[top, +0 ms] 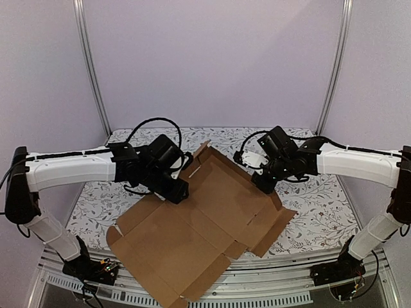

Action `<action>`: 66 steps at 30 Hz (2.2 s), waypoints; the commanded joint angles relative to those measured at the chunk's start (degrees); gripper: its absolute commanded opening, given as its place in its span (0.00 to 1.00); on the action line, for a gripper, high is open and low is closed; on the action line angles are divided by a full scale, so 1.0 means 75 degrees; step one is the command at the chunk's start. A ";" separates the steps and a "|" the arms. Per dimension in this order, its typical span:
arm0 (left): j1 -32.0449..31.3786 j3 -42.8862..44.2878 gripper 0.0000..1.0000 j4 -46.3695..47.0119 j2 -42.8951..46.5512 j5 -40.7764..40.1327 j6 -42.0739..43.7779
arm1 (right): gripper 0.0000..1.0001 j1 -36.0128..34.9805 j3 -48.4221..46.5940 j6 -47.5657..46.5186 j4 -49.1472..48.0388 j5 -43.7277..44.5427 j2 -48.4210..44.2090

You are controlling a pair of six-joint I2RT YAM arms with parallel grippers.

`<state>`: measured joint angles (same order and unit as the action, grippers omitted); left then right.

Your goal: Fold the paper box

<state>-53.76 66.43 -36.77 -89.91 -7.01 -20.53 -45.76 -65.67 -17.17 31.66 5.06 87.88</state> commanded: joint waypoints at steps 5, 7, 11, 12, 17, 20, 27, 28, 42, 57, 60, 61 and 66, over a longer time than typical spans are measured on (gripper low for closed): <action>0.0025 0.0089 0.52 -0.0802 0.1473 -0.0064 0.0124 | 0.00 -0.0179 0.0135 -0.0259 0.0006 0.0134 0.0156; 0.0117 0.0058 0.52 -0.1055 0.1800 -0.0095 0.0124 | 0.00 -0.0220 0.0240 -0.0314 -0.0075 0.0216 0.0095; 0.0371 -0.0052 0.53 -0.1269 0.2603 -0.0062 0.0147 | 0.00 -0.0287 0.0379 -0.0414 -0.0192 0.0376 0.0009; 0.0466 -0.0089 0.54 -0.1266 0.2795 -0.0088 0.0148 | 0.00 -0.0327 0.0427 -0.0455 -0.0240 0.0413 -0.0029; 0.1041 -0.0318 0.55 -0.1140 0.3519 -0.0143 0.0250 | 0.00 -0.0627 0.0616 -0.0793 -0.0556 0.0887 -0.0226; 0.1314 -0.0637 0.55 -0.0858 0.3766 -0.0079 0.0283 | 0.00 -0.0854 0.0648 -0.1089 -0.0709 0.1189 -0.0396; 0.2008 -0.1583 0.53 0.0018 0.4034 0.0246 -0.0029 | 0.00 -0.1380 0.0610 -0.2055 -0.0947 0.1902 -0.0770; 0.2116 -0.1739 0.52 0.0162 0.4085 0.0284 -0.0092 | 0.00 -0.1455 0.0595 -0.2207 -0.0980 0.1988 -0.0827; 0.2852 -0.3557 0.50 0.2660 0.4314 0.0397 -0.1521 | 0.00 -0.2071 0.0611 -0.4194 -0.1667 0.3320 -0.1119; 0.2914 -0.3977 0.49 0.5109 0.2685 0.2404 -0.1505 | 0.00 -0.2522 0.0836 -0.4376 -0.1823 0.3883 -0.1753; 0.2902 -0.3938 0.49 0.5302 0.2413 0.2948 -0.1499 | 0.00 -0.2513 0.0863 -0.4312 -0.1862 0.3931 -0.1740; 0.2902 -0.3930 0.49 0.5363 0.2327 0.3094 -0.1502 | 0.00 -0.2512 0.0883 -0.4281 -0.1892 0.3922 -0.1743; 0.2837 -0.3839 0.48 0.5652 0.1882 0.3710 -0.1630 | 0.00 -0.2521 0.0967 -0.4173 -0.2000 0.3930 -0.1733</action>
<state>-32.69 37.50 2.02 -73.71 14.70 -31.94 -64.14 -59.22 -49.98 18.81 33.34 76.14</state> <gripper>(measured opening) 0.483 0.005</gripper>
